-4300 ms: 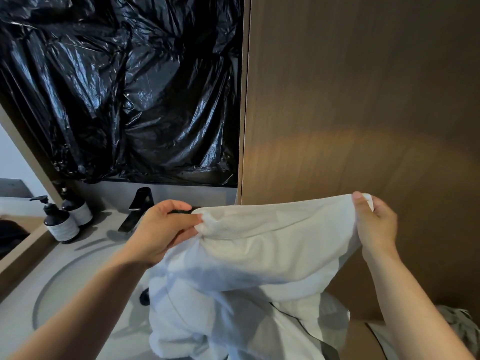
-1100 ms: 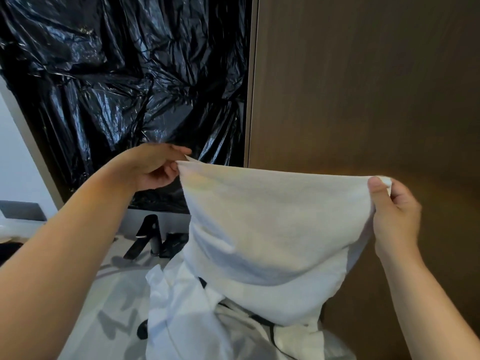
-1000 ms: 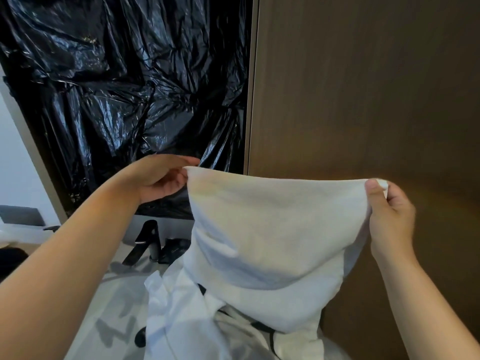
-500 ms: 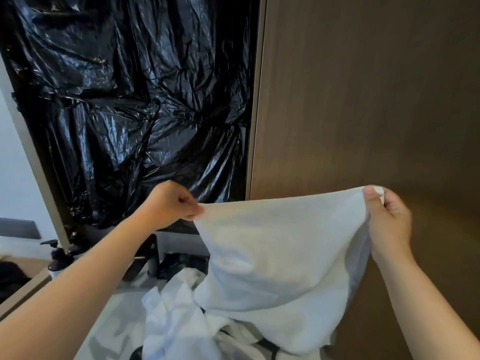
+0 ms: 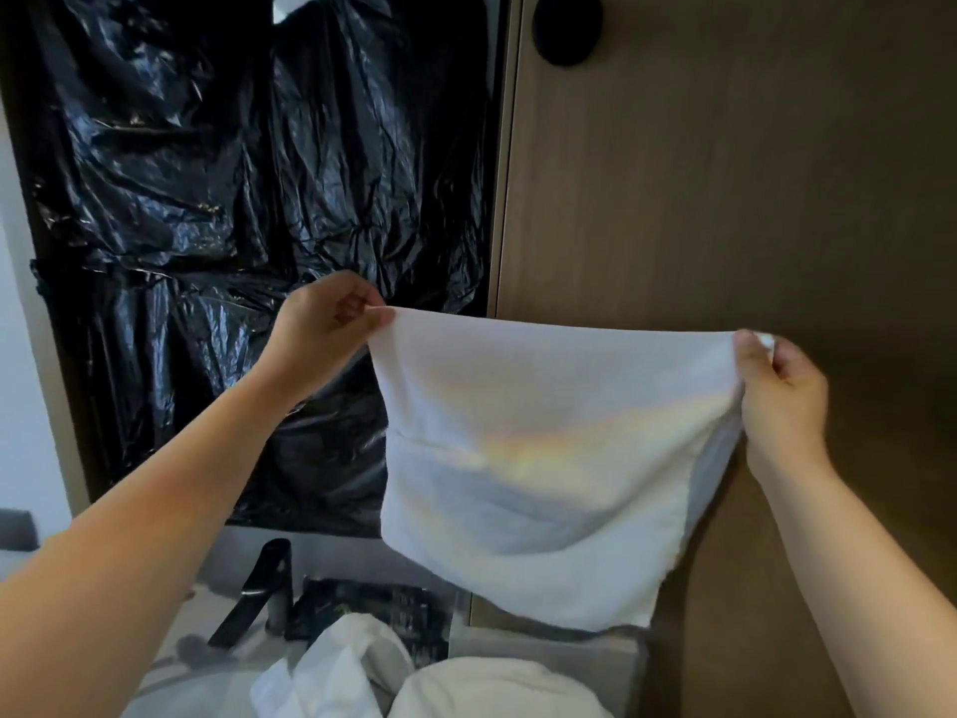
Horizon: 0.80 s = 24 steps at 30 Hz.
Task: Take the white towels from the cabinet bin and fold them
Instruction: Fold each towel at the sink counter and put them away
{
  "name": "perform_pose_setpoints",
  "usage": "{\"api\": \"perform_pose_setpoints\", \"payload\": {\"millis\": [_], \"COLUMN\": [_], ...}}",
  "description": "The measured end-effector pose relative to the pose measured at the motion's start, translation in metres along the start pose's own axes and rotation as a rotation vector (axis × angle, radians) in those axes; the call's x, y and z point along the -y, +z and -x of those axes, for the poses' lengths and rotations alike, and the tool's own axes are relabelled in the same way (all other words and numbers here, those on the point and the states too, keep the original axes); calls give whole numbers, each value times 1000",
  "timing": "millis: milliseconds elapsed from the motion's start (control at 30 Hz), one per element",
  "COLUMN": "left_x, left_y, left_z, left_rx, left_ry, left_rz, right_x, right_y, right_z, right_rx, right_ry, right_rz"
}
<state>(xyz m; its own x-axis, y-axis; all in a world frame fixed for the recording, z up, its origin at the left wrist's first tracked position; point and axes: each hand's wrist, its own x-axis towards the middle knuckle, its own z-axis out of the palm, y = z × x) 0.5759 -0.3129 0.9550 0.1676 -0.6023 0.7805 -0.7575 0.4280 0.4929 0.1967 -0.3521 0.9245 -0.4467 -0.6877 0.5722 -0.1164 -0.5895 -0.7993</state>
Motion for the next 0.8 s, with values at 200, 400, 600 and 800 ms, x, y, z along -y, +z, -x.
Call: {"api": "perform_pose_setpoints", "payload": {"millis": [200,400,600,800], "left_x": [4,16,-9,2], "left_y": [11,11,8,21], "left_z": [5,17,27,32], "left_rx": [-8,-88,-56,-84], "left_ry": [59,104,274,12], "left_rz": [-5,-46,56,101], "right_x": [3,-25,-31,-52], "right_y": [2,0,2,0], "right_z": [-9,12,18,28], "right_rx": [-70,-31,163,46], "right_ry": [-57,14,115,155], "right_rz": [71,146,238,254]}}
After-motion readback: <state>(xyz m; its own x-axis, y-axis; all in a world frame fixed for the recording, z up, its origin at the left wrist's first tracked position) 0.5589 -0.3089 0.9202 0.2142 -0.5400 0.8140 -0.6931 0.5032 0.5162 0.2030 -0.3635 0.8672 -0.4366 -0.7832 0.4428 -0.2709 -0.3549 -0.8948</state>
